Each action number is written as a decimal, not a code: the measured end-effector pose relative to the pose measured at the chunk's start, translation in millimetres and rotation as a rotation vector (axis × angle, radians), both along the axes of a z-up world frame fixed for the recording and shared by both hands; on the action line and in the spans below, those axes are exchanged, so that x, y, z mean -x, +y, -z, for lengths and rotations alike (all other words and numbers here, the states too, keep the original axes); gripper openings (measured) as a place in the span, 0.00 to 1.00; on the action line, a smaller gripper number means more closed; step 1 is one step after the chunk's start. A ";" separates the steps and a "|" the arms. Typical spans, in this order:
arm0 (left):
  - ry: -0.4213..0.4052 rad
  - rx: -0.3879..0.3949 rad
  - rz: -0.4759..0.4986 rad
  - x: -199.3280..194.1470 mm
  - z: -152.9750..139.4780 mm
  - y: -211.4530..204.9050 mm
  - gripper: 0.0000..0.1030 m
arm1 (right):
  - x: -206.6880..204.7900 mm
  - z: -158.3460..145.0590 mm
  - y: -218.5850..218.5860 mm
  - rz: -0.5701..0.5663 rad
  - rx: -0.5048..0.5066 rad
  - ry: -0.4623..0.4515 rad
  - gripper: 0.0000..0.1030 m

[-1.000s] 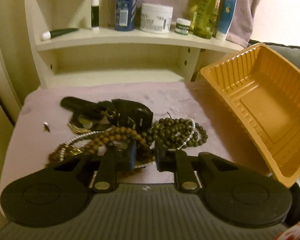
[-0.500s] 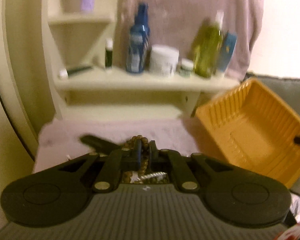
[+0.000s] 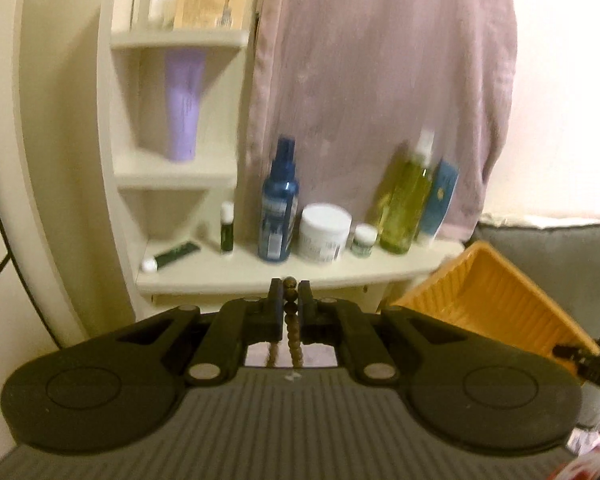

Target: Organize jewelry

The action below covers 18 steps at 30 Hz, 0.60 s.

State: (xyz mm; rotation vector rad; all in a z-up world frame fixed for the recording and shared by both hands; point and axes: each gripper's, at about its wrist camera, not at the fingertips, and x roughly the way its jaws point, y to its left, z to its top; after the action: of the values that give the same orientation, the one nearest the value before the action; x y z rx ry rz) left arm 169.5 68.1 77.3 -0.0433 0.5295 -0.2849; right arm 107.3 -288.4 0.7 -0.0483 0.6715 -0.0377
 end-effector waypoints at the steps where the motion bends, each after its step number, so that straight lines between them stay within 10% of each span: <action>1: -0.008 -0.001 0.002 -0.5 -3.9 -1.6 0.05 | 0.0 -0.1 0.6 -0.002 0.000 -0.001 0.05; 18: -0.074 -0.006 0.047 -9.1 -36.6 -25.4 0.05 | 0.8 -0.2 2.5 -0.009 -0.009 -0.014 0.05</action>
State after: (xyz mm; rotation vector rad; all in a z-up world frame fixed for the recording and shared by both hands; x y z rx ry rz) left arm 178.6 42.7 113.8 -0.0146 0.4585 -0.3300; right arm 106.5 -285.9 0.9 -0.0420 0.6572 -0.0265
